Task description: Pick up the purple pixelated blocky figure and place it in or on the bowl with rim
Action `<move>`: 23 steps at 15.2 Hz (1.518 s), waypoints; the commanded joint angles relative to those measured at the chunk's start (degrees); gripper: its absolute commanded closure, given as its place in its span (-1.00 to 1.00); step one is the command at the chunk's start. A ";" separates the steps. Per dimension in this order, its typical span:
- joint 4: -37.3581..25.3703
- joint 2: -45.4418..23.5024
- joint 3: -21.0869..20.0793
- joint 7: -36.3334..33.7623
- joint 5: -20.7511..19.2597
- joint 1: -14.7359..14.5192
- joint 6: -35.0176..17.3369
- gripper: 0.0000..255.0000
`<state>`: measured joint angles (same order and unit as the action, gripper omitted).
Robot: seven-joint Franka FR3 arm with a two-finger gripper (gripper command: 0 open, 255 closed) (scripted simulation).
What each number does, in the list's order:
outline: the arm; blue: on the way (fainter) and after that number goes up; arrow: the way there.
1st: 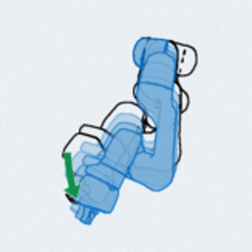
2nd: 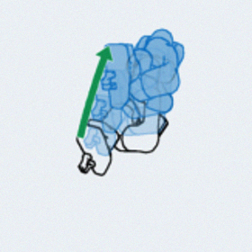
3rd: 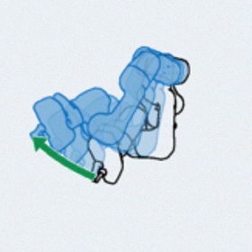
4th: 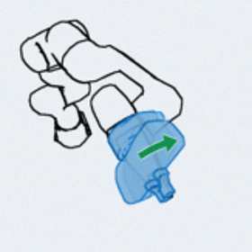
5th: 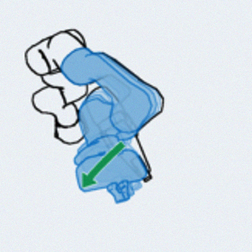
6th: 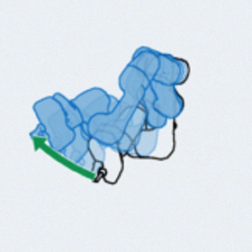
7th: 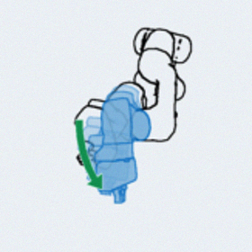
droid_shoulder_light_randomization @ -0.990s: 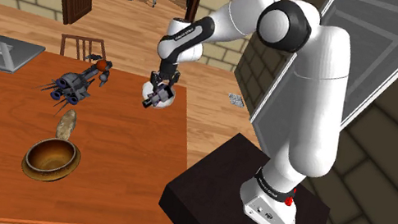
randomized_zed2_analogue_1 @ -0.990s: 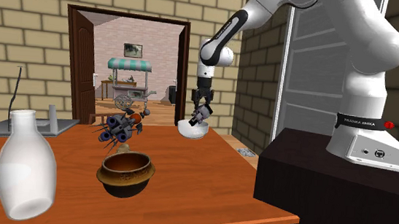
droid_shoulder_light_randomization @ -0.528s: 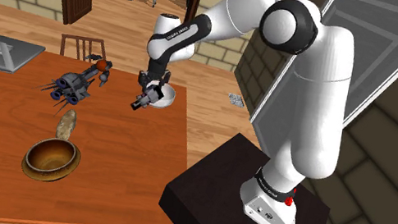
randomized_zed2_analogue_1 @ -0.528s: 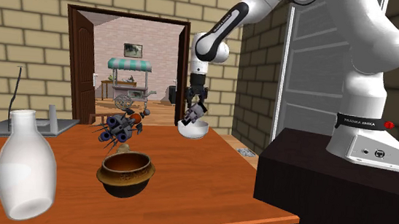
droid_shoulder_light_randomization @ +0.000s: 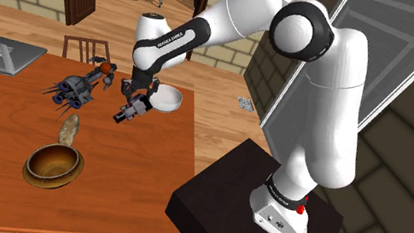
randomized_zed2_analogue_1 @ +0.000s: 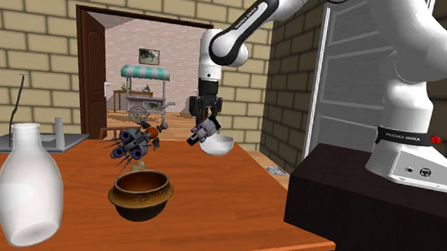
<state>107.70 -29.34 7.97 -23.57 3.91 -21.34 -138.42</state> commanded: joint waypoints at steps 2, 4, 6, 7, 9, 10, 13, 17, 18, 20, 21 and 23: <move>-2.73 -1.22 -0.54 -3.66 -0.43 -2.62 1.51 1.00; -4.56 -2.14 -0.92 -6.09 -0.72 -4.43 2.46 1.00; -6.70 -3.23 -1.29 -8.46 -0.98 -6.20 3.54 1.00; -7.88 -3.84 -1.48 -9.62 -1.10 -7.06 4.13 1.00; -10.49 -5.21 -1.83 -11.88 -1.33 -8.74 5.41 1.00; -11.92 -5.96 -2.01 -12.99 -1.45 -9.56 6.10 1.00; -16.77 -8.54 -2.51 -16.19 -1.74 -11.95 8.43 1.00; -24.74 -12.82 -3.13 -20.21 -2.08 -14.94 12.20 1.00; -27.07 -14.08 -3.28 -21.16 -2.15 -15.65 13.29 1.00; -32.22 -16.86 -3.55 -23.02 -2.28 -17.03 15.70 1.00; -34.95 -18.34 -3.67 -23.88 -2.34 -17.66 16.97 1.00; -34.79 -19.16 -3.70 -23.88 -2.30 -17.64 15.99 1.00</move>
<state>73.54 -47.73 4.29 -47.22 1.60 -38.86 -122.27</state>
